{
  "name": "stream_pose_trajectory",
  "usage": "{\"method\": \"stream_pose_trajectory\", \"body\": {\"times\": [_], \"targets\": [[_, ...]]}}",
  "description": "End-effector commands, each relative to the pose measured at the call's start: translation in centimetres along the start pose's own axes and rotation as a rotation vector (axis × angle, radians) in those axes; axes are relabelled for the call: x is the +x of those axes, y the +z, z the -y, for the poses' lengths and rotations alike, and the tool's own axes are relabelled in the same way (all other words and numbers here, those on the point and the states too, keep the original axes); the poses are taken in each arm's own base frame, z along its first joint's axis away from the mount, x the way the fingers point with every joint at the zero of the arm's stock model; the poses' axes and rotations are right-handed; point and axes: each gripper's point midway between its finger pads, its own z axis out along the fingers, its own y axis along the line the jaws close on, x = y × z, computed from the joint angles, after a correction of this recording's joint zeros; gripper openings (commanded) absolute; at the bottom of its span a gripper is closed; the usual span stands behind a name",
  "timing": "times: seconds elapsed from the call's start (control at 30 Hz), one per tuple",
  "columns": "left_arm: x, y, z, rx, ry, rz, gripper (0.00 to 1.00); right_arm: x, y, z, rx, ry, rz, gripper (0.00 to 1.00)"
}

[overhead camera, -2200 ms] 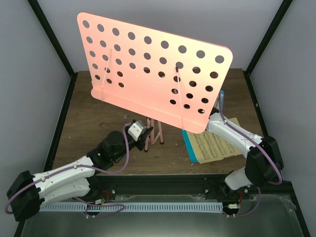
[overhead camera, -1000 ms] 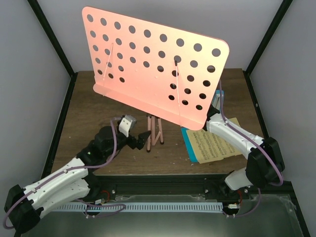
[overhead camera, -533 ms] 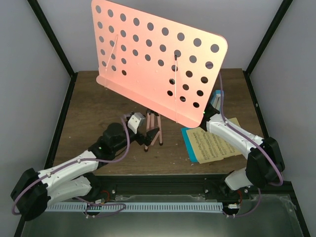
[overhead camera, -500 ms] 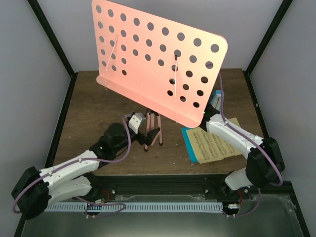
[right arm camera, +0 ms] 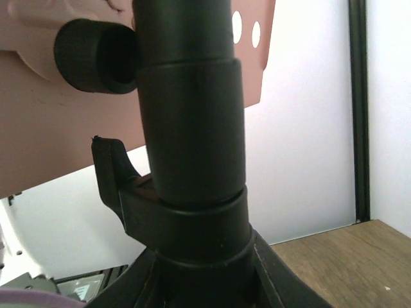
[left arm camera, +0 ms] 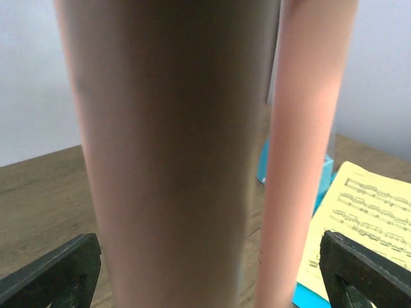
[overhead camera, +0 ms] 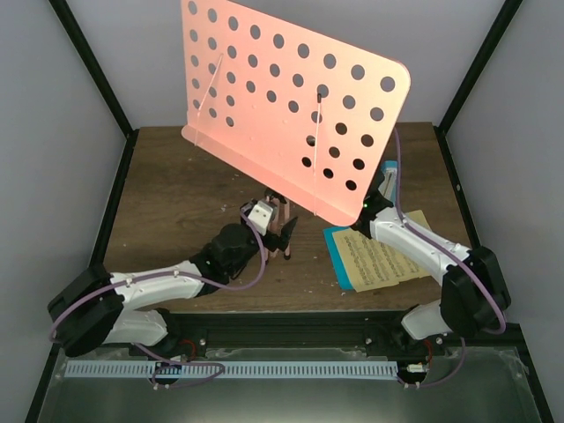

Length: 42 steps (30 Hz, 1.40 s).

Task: Pack up the instrument practice props

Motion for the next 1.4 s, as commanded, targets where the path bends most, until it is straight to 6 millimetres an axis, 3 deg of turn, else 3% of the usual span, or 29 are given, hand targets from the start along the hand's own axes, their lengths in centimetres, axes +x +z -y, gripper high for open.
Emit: {"method": "stream_pose_trajectory", "body": {"times": [0.0,0.2,0.37,0.53,0.67,0.9,1.2,1.37], "targets": [[-2.2,0.9,-0.9,-0.092,-0.002,0.086,0.90,-3.0,-0.5,-1.6,-0.004,0.008,0.087,0.01],[-1.8,0.9,-1.0,-0.107,0.019,0.078,0.61,-3.9,-1.0,-1.6,0.032,-0.001,0.128,0.01],[-2.6,0.0,-1.6,-0.134,0.046,0.083,0.40,-5.3,-1.3,-1.1,0.079,0.020,0.171,0.01],[-4.2,-2.3,-1.8,-0.118,0.074,0.070,0.23,-6.1,-1.2,0.5,0.153,0.089,0.195,0.01],[-3.6,-5.0,-2.2,-0.098,0.086,-0.017,0.13,-5.0,-2.1,3.5,0.267,0.193,0.216,0.01],[-2.3,-8.2,-2.1,-0.035,0.010,-0.115,0.00,0.7,-3.5,7.9,0.320,0.381,0.205,0.01],[1.1,-7.7,-2.0,-0.052,-0.053,-0.258,0.00,9.9,-5.0,13.2,0.515,0.524,0.105,0.01],[2.4,-7.1,-2.3,-0.083,-0.063,-0.305,0.00,14.7,-6.1,14.8,0.581,0.607,0.051,0.02]]}}
